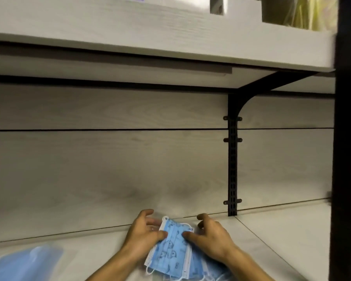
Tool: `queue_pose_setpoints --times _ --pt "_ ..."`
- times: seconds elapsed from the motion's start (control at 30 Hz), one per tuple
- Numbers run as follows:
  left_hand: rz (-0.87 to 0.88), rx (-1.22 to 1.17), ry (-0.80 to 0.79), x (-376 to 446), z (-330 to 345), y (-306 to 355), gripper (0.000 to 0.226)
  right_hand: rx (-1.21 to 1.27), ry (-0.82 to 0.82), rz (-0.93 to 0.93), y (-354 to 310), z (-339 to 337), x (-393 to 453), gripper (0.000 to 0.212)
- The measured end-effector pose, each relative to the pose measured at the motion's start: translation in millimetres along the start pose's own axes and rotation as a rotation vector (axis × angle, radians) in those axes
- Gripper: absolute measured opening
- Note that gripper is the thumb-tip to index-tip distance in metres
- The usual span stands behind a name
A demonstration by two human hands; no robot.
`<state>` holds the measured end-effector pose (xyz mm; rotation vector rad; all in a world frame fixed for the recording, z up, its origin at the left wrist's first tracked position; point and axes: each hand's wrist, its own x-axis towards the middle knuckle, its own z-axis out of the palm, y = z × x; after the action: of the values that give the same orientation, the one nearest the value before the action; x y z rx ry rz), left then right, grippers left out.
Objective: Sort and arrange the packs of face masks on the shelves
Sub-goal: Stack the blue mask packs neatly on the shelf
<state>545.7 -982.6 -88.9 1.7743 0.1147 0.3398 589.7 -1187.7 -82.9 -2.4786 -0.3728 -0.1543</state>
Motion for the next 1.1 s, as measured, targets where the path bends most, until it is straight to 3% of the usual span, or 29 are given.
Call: queue_pose_setpoints --times 0.1,0.23,0.33,0.43,0.53,0.9,1.1 --pt "-0.128 -0.148 -0.005 -4 -4 10 0.075 0.107 -0.003 -0.024 3 0 1 0.079" --pt "-0.222 -0.264 -0.101 -5 -16 15 0.041 0.215 0.048 -0.113 6 1 -1 0.084" --pt "-0.211 -0.243 -0.060 -6 -17 14 0.019 0.320 0.003 -0.168 5 1 -3 0.084" --pt "-0.200 -0.233 -0.030 -6 -18 14 0.035 0.410 -0.018 -0.176 2 -1 -6 0.087" --pt "-0.172 -0.240 -0.029 -9 -18 17 0.034 0.453 0.002 -0.125 2 -4 -5 0.082" --pt "-0.190 -0.382 -0.040 -6 -14 23 0.022 0.620 0.019 -0.117 7 -6 1 0.010" --pt "-0.251 -0.323 -0.057 -4 -17 19 0.027 0.610 0.001 -0.134 0 -10 -3 0.009"
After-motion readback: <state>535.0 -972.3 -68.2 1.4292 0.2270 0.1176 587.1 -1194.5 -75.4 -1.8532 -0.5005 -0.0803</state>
